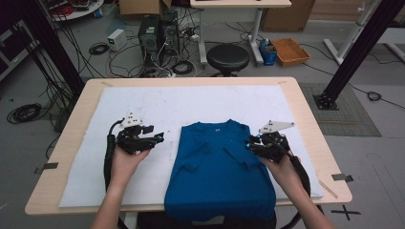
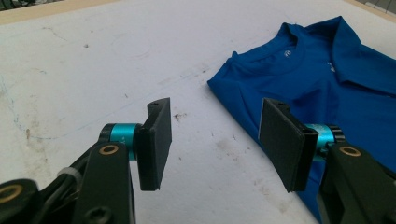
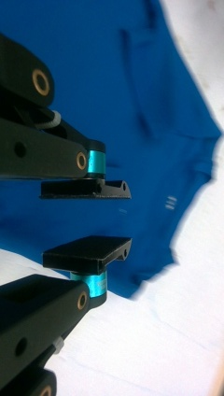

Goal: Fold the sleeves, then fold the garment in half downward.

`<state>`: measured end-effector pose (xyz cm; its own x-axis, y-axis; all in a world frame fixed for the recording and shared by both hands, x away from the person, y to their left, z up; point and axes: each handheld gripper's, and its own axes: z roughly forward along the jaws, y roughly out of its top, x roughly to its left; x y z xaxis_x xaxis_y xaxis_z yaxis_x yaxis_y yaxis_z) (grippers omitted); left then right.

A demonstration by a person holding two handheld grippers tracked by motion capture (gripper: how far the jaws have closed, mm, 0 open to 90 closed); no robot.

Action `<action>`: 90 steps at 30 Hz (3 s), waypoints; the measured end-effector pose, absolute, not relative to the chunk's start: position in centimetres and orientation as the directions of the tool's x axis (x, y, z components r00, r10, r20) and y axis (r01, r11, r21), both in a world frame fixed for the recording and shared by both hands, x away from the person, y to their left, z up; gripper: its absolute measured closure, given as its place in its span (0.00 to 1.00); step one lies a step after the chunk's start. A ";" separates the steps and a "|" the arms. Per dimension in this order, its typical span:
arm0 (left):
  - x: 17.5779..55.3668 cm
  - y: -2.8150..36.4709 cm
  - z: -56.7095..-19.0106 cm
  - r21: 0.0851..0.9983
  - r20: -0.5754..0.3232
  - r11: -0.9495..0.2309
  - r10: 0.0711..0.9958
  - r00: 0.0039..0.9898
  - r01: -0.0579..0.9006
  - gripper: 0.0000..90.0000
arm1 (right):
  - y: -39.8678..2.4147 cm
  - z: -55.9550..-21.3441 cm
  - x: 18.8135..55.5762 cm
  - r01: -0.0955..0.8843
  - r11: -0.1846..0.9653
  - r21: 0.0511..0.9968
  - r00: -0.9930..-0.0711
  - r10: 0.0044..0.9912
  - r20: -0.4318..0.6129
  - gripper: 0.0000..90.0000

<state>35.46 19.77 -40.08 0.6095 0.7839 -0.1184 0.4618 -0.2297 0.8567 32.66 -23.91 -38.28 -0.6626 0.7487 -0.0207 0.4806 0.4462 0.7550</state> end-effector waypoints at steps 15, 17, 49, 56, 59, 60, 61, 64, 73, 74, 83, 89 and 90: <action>35.1 19.1 -39.6 0.876 -0.074 -0.261 0.760 0.645 0.407 0.54 | -23.2 -40.8 33.1 0.473 0.514 0.716 -0.692 0.719 -0.059 0.71; 35.0 19.1 -39.7 0.877 -0.085 -0.254 0.754 0.651 0.409 0.55 | -23.7 -40.0 33.6 0.465 0.485 0.741 -0.681 0.731 -0.051 0.68; 35.1 16.5 -39.2 0.912 -0.096 -0.212 0.724 0.683 0.352 0.38 | -31.0 -35.8 36.6 0.439 0.235 0.867 -0.595 0.799 0.085 0.47; 36.1 15.8 -39.0 0.905 -0.069 -0.237 0.739 0.670 0.355 0.38 | -31.1 -36.5 37.9 0.457 0.223 0.861 -0.571 0.815 0.092 0.50; 36.7 15.3 -39.0 0.906 -0.052 -0.246 0.744 0.667 0.344 0.47 | -30.9 -37.0 38.8 0.474 0.219 0.853 -0.561 0.822 0.101 0.52; 36.9 15.2 -39.1 0.908 -0.061 -0.232 0.750 0.658 0.348 0.51 | -30.8 -37.3 39.2 0.483 0.211 0.850 -0.557 0.823 0.111 0.52; 37.2 15.1 -39.2 0.903 -0.086 -0.208 0.769 0.633 0.376 0.52 | -30.7 -37.5 39.6 0.489 0.209 0.847 -0.556 0.823 0.117 0.53; 38.6 14.8 -40.0 0.896 -0.123 -0.181 0.777 0.617 0.407 0.52 | -30.2 -38.4 40.8 0.509 0.203 0.836 -0.553 0.822 0.137 0.53; 42.6 12.3 -41.9 0.839 -0.119 -0.276 0.748 0.653 0.469 0.61 | -26.7 -39.6 44.0 0.545 0.291 0.787 -0.584 0.805 0.106 0.59; 43.1 11.9 -42.0 0.827 -0.121 -0.287 0.749 0.652 0.484 0.64 | -26.3 -39.8 44.3 0.543 0.302 0.783 -0.590 0.801 0.100 0.61; 45.3 10.4 -43.8 0.748 -0.115 -0.364 0.752 0.649 0.555 0.69 | -23.0 -41.9 46.5 0.600 0.411 0.687 -0.619 0.782 0.072 0.64; 45.4 9.9 -44.1 0.743 -0.074 -0.401 0.747 0.660 0.536 0.78 | -22.4 -43.3 47.1 0.616 0.467 0.634 -0.622 0.782 0.029 0.67; 45.4 9.7 -44.2 0.744 -0.071 -0.402 0.747 0.661 0.534 0.79 | -22.4 -43.4 47.2 0.618 0.467 0.633 -0.621 0.783 0.030 0.67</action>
<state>45.37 9.74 -44.16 0.6610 0.7470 -0.0712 0.5340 -0.4016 0.7440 47.23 -22.36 -43.44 -0.6215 0.7829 0.0296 0.6180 0.4667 0.6327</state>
